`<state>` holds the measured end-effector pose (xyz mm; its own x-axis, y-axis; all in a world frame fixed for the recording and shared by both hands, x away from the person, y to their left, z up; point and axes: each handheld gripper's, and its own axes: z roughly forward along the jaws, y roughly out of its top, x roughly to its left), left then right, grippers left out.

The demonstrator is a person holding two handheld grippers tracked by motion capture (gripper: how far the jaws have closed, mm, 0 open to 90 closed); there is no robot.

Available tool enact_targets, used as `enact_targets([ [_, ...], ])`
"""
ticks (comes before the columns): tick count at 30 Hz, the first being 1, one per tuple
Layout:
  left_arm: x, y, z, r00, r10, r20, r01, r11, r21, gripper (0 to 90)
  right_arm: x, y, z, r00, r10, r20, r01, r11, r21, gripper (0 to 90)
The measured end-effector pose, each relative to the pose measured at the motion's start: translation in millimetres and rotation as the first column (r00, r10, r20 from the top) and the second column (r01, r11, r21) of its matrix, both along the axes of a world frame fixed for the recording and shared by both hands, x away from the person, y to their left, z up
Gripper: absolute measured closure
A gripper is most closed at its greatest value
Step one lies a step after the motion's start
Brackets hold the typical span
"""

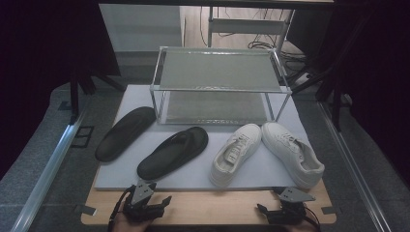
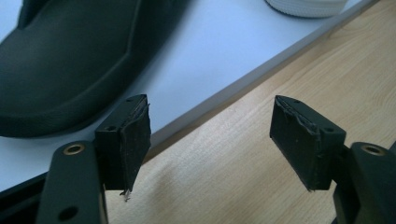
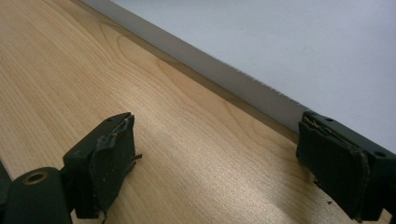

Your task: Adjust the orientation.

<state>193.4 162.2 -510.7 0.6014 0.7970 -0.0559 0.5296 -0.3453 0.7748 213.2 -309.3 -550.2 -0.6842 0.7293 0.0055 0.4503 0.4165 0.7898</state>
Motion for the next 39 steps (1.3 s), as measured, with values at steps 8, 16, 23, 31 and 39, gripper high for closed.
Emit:
enact_targets([
  [8,7.5,11.2,6.4,0.9998,0.018,-0.002,-0.018,0.9989,-0.044,38.0,-0.1,-0.3,-0.1,1.0000,-0.001,0.001,0.001,1.000,0.002,12.3],
  [16,20.0,21.3,11.5,0.9990,0.044,0.002,-0.044,0.9985,-0.032,44.1,-0.3,-0.5,-0.1,1.0000,-0.005,0.002,0.005,1.000,0.004,12.7],
  [23,28.4,30.6,17.0,0.9977,0.067,0.009,-0.067,0.9976,-0.017,51.5,-0.3,-0.6,-0.1,1.0000,-0.004,0.002,0.004,1.000,0.004,12.8],
  [31,38.5,39.8,17.5,0.9971,0.076,0.003,-0.076,0.9971,0.001,60.1,-0.2,-0.7,-0.2,1.0000,-0.004,0.003,0.004,1.000,0.004,12.9],
  [39,50.9,46.8,19.4,0.9964,0.085,-0.007,-0.085,0.9960,0.028,76.1,-0.3,-0.8,-0.2,1.0000,-0.005,0.003,0.005,1.000,0.005,13.0],
])
